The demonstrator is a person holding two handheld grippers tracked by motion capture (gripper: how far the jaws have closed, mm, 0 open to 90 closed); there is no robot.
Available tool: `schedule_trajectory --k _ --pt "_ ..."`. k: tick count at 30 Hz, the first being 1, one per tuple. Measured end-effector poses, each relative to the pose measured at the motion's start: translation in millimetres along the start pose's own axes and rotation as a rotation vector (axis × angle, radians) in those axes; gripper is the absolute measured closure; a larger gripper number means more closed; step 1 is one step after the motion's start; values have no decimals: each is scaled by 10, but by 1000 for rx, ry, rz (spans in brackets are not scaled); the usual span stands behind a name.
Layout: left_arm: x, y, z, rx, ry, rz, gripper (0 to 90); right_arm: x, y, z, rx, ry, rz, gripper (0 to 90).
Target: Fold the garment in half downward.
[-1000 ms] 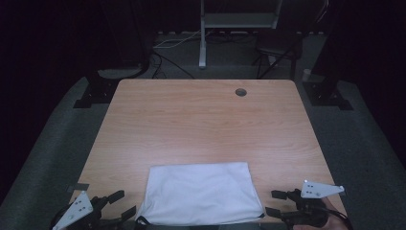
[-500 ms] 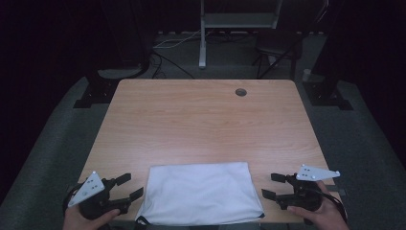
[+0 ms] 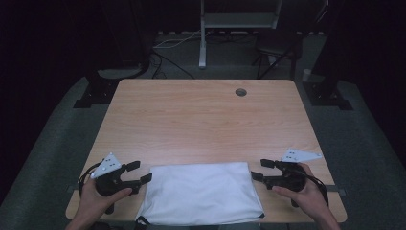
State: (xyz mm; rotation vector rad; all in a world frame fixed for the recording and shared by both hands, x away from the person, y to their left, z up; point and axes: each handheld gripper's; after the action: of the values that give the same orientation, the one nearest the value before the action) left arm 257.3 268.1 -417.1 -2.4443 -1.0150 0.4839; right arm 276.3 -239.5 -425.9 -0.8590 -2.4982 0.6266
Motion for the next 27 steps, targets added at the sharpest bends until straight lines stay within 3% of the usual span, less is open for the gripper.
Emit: schedule_trajectory --k 14,21,27 --pt "19 156 22 70 25 36 300 -106 335 -103 80 -14 13 417" --pt "1 200 27 85 52 51 431 -59 418 -108 108 -63 41 499" --pt "-22 271 37 119 68 59 556 -25 464 -101 137 -95 50 629"
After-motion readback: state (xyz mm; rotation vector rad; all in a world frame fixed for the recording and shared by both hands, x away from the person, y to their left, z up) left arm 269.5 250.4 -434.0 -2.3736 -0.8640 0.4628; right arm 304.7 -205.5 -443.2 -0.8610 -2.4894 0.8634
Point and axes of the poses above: each handheld gripper's, and its own axes: y roughly forward along the jaws, z roughly out of its underside, x roughly to its left, and after that the axes turned 3 degrees about x, right-handed
